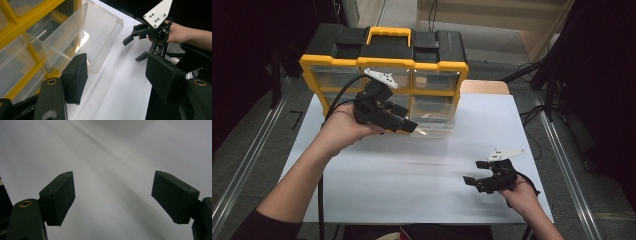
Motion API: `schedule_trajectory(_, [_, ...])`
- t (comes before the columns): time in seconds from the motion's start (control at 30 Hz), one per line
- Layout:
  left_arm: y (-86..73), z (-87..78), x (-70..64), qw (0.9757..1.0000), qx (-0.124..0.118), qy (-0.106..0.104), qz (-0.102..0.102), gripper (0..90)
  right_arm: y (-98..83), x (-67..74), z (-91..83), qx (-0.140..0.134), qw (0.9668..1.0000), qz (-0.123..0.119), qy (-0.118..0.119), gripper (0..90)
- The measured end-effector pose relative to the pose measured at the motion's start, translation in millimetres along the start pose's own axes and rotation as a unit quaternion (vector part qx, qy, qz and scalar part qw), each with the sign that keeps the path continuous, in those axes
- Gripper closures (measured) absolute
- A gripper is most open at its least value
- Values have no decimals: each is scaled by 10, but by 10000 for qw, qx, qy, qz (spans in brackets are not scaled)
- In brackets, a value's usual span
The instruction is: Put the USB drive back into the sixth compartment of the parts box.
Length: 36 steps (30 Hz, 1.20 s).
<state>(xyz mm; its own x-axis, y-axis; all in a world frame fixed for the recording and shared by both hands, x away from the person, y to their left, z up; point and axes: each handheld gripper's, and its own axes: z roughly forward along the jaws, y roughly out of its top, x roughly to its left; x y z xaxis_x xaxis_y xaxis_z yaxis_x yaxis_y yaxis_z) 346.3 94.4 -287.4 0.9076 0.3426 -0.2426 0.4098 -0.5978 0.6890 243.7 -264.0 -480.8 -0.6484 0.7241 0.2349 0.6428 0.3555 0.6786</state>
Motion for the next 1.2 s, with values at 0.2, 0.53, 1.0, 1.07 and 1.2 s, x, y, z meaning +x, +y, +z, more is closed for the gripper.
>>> schedule_trajectory(0.2, [-188, -25, 23, 9999, -96, -59, -81, 352, -2, -7, -3, 0, 10000, 38, -22, 172])
schedule_trajectory(0.53, [-460, 14, 21, 9999, -130, 29, -102, 313, -2, -6, -5, -14, 10000, 34, -23, 172])
schedule_trajectory(1.0, [-921, 292, 241, 9977, -499, 423, -160, 300, -2, -4, 3, 26, 10000, 17, -8, 172])
schedule_trajectory(1.07, [-994, 345, 281, 9977, -457, 452, -233, 300, -2, -3, 3, 23, 10000, 1, -8, 172])
schedule_trajectory(1.2, [-1121, 435, 329, 9971, -543, 400, -339, 300, -2, 1, 1, 36, 10000, 0, -11, 172])
